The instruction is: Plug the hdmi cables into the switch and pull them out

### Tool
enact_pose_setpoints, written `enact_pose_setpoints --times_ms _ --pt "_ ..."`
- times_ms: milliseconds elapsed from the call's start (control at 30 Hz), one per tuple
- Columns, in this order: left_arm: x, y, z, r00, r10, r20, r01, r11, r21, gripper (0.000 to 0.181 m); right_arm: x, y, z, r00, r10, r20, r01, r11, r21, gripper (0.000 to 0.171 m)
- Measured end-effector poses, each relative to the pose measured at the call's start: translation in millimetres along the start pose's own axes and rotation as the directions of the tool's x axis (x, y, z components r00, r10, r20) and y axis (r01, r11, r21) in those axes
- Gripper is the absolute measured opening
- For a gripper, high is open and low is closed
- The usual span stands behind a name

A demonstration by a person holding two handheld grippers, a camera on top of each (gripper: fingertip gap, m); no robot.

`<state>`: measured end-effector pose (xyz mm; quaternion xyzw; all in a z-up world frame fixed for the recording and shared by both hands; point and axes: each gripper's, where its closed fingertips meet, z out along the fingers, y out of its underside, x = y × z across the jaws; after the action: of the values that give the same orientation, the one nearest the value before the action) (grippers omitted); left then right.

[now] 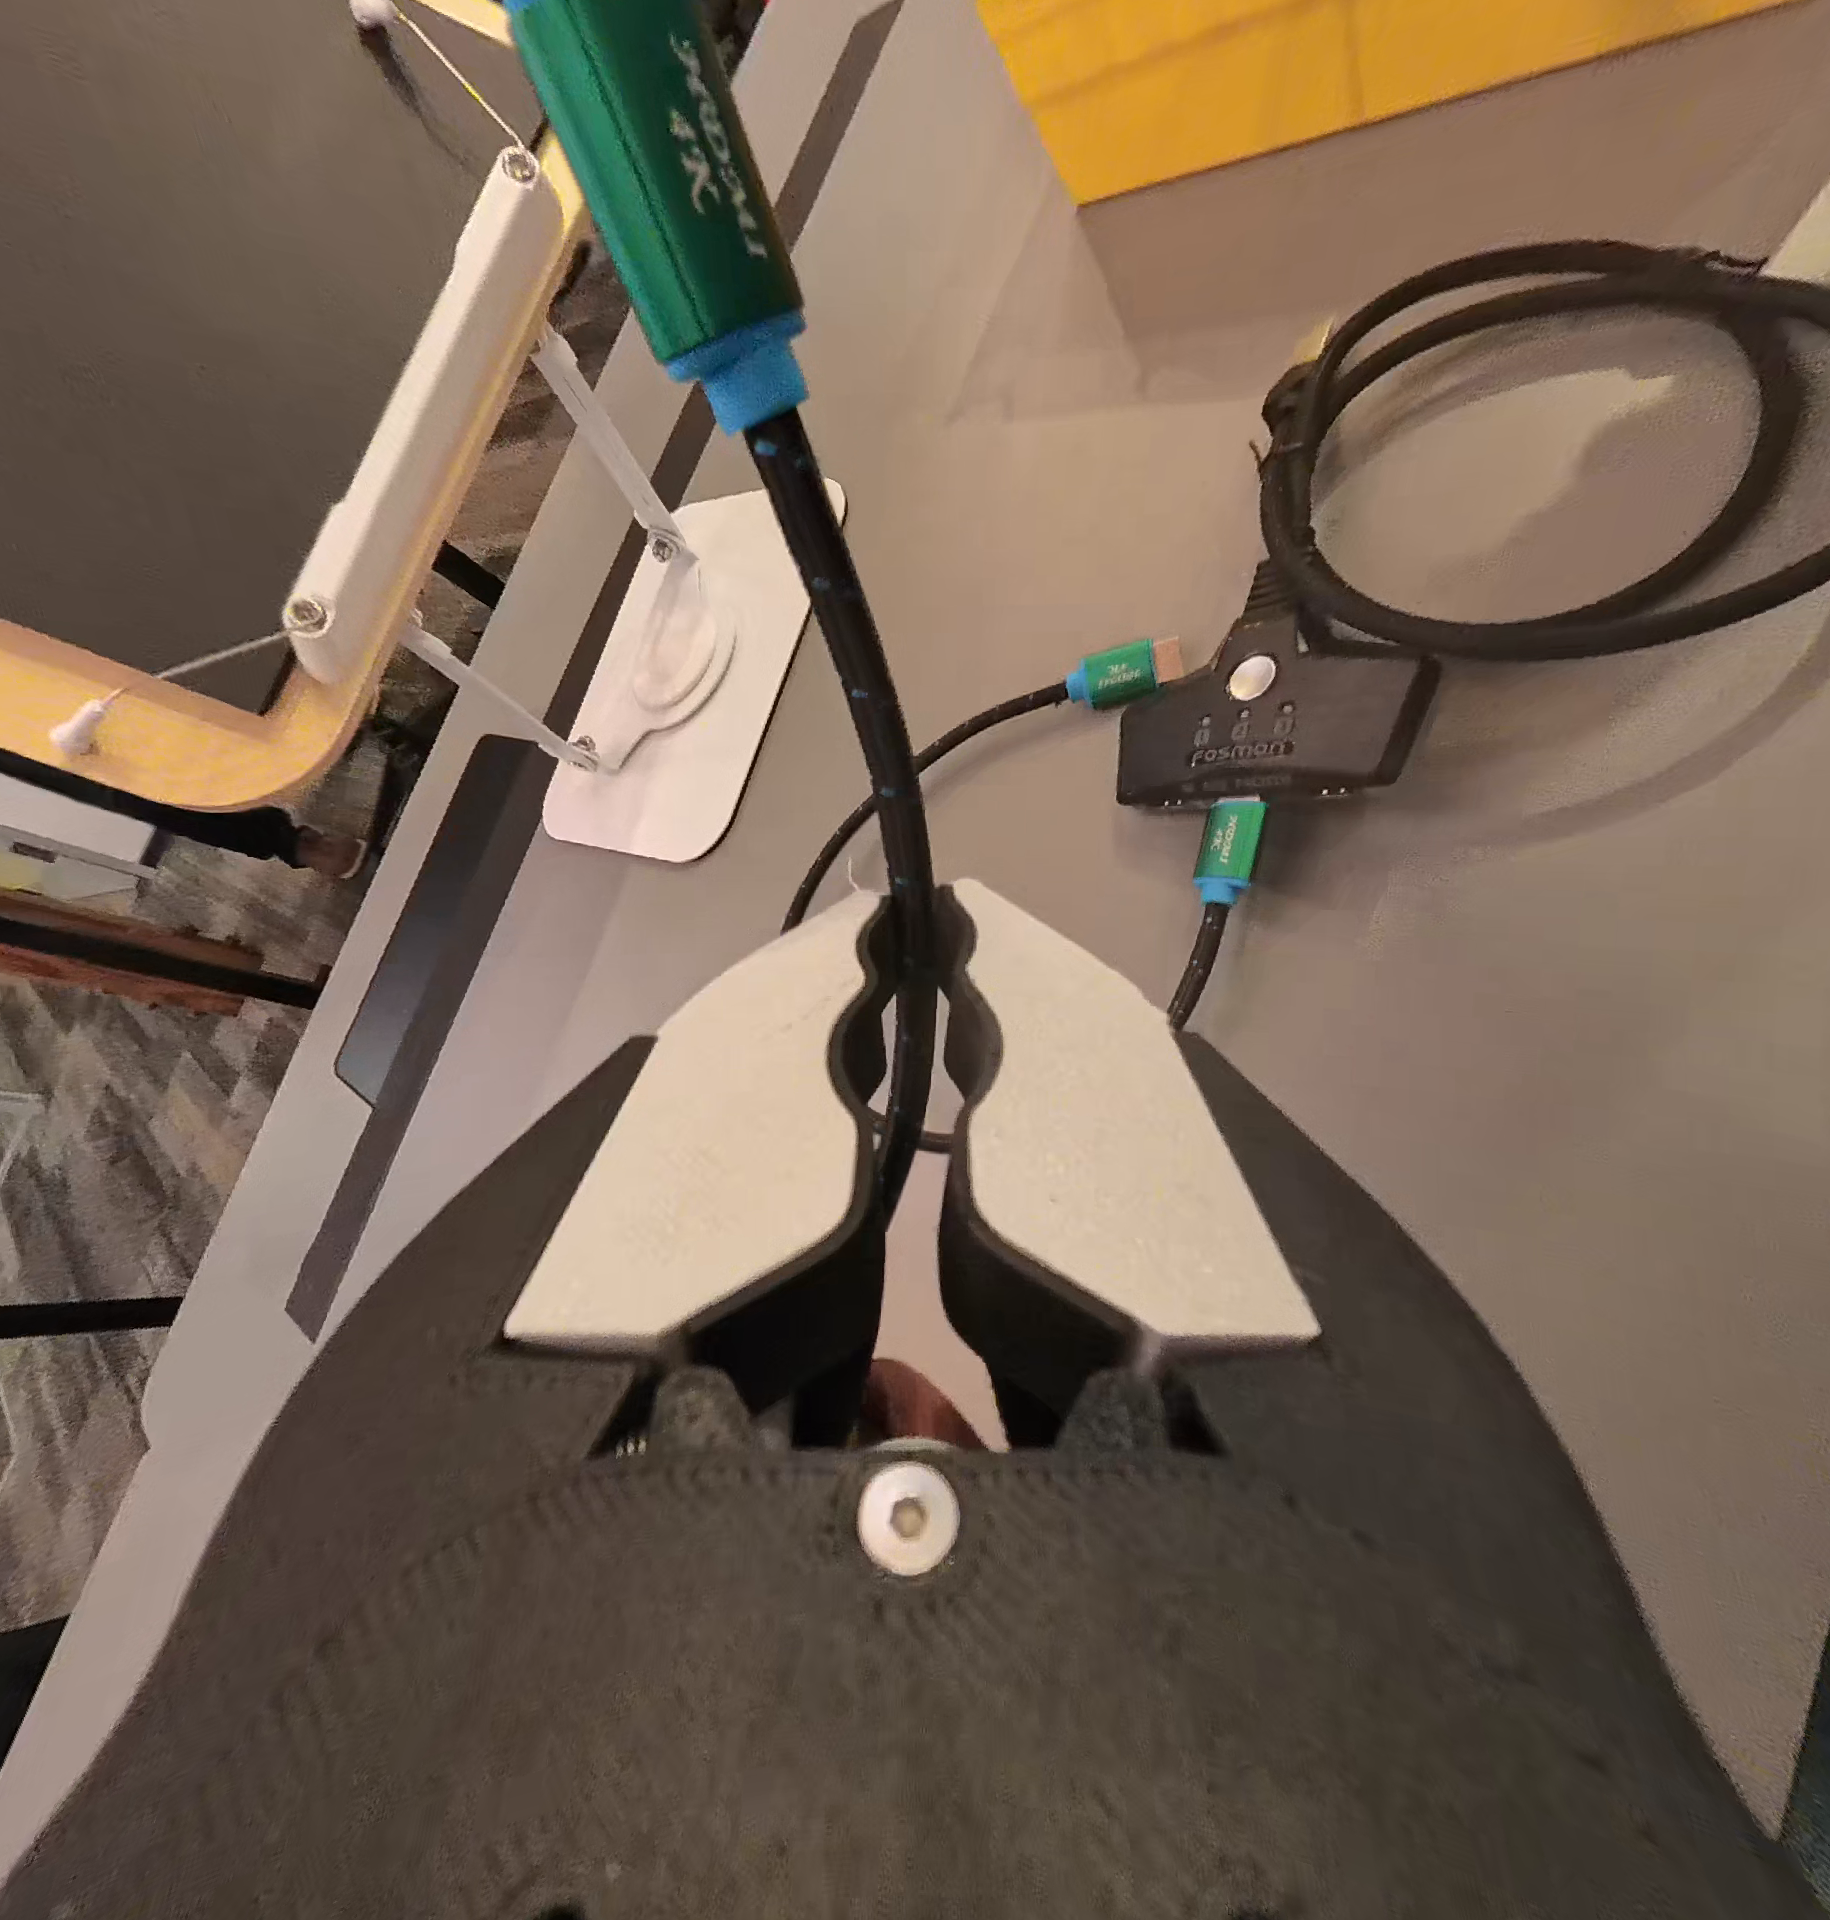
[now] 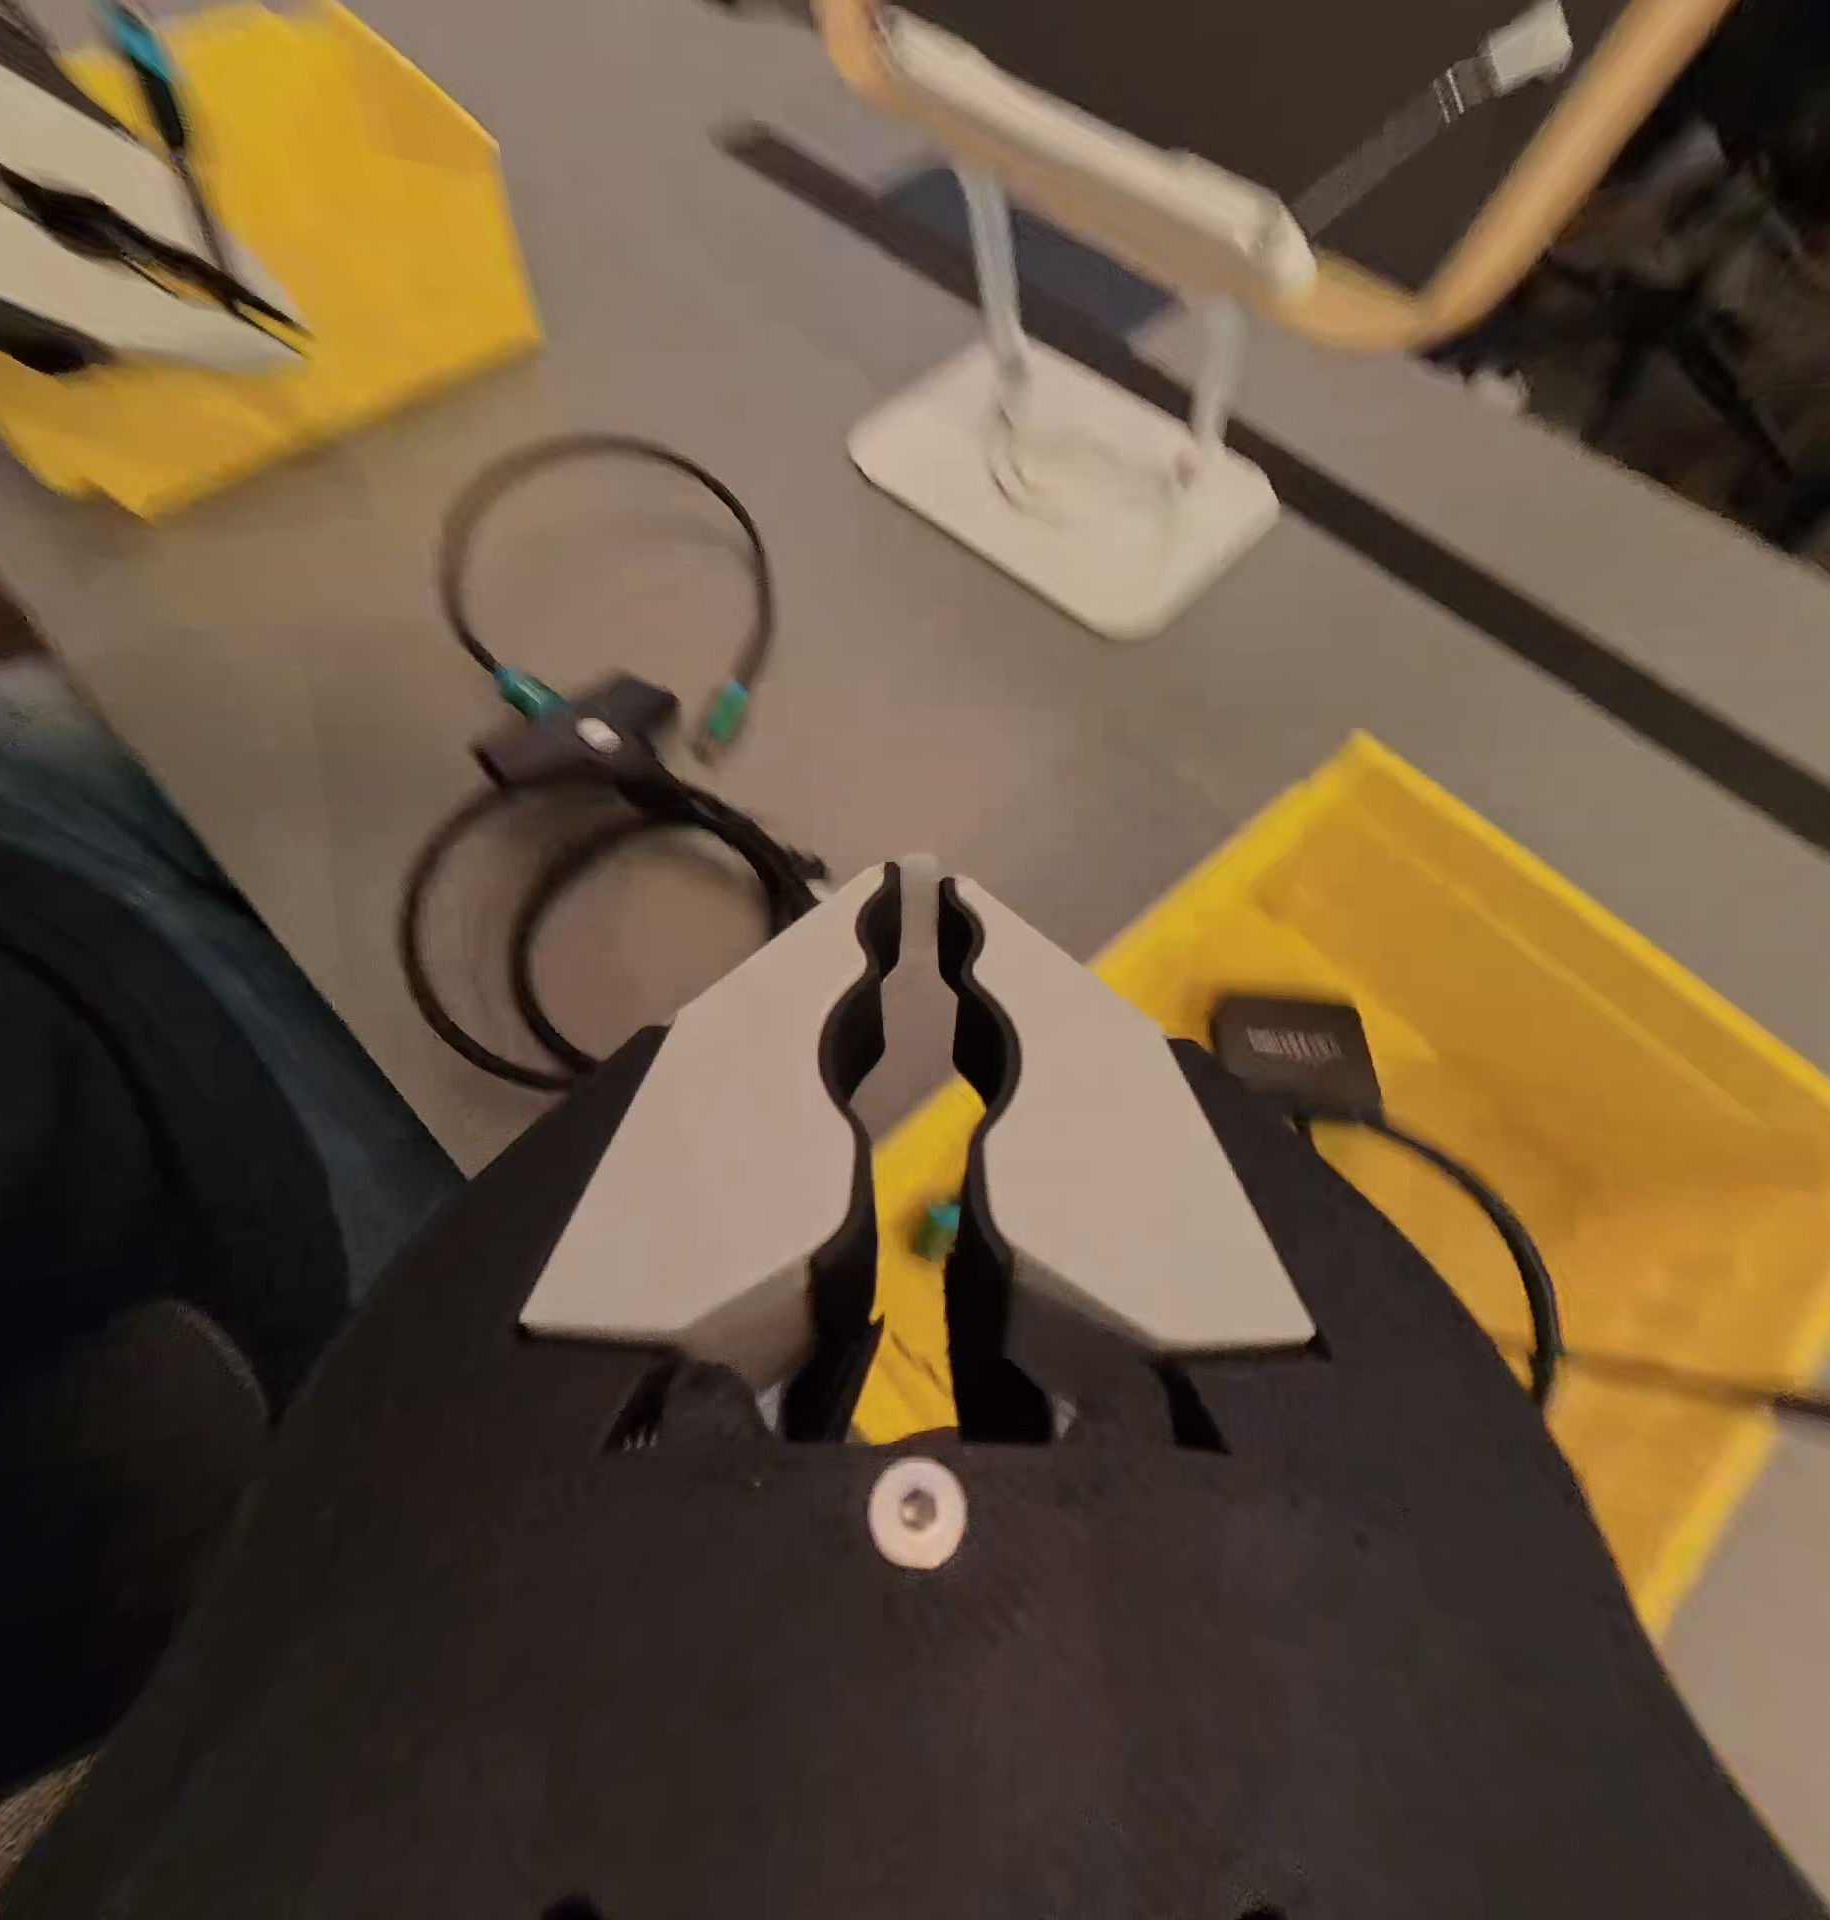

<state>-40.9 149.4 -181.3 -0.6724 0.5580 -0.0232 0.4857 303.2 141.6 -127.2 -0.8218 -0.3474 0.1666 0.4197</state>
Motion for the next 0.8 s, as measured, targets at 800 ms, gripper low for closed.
enact_pose_setpoints --times_ms 800 --pt "44 -30 12 0.974 -0.082 -0.211 0.102 0.991 0.086 0.005 -140 -88 66 0.923 -0.260 0.284 0.191 0.950 0.247 0.041"
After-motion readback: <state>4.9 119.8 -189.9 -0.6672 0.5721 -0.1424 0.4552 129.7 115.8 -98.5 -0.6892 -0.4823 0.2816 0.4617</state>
